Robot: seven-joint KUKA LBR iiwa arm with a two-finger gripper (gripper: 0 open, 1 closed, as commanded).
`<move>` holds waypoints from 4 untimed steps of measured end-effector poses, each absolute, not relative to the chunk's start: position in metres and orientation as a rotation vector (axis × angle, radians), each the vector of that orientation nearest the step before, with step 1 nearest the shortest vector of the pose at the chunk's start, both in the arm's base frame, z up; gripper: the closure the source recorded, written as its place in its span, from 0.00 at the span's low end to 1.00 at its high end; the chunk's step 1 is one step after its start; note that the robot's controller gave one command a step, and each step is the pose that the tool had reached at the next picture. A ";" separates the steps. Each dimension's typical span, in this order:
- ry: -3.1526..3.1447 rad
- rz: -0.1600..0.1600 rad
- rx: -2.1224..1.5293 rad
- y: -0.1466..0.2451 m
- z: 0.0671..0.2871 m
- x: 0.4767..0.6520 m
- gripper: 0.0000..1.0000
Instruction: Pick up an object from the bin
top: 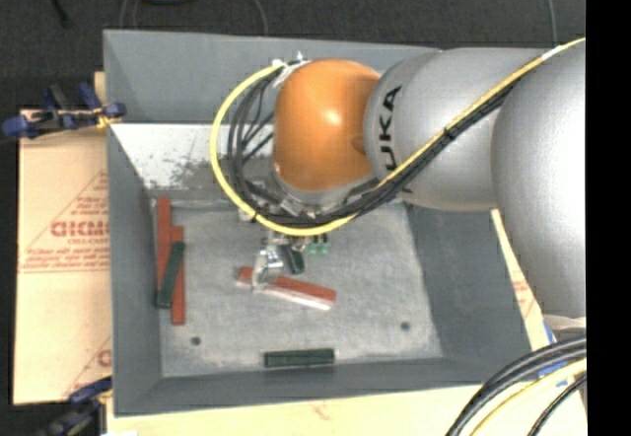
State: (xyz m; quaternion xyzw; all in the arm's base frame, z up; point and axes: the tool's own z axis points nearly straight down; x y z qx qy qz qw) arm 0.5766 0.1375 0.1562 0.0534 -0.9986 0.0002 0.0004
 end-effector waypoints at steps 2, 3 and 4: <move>-3.150 0.000 -0.069 0.076 0.086 0.577 0.00; -3.151 -0.002 -0.060 0.077 0.084 0.578 1.00; -3.151 -0.002 -0.060 0.077 0.084 0.578 1.00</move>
Offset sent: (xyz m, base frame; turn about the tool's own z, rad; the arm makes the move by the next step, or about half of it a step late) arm 0.0014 -0.0601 -0.0862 0.1404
